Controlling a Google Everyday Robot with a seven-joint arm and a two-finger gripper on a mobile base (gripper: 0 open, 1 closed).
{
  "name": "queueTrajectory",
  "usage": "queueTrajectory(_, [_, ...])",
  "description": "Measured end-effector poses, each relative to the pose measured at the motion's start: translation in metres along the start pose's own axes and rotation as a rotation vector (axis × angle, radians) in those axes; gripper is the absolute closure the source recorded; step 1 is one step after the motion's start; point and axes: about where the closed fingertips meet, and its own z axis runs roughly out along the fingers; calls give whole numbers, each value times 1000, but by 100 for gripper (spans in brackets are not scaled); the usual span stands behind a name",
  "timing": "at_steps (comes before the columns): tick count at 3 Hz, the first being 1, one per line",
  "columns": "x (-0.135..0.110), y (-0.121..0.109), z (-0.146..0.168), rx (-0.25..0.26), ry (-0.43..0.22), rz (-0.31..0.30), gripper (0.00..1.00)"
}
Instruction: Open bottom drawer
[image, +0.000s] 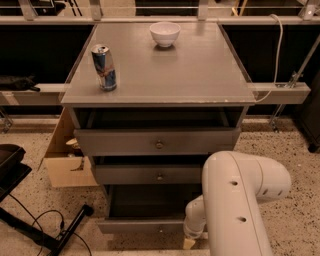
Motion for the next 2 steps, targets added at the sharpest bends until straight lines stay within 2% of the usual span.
queueTrajectory(2, [-2,-6,-5,0,0,0,89])
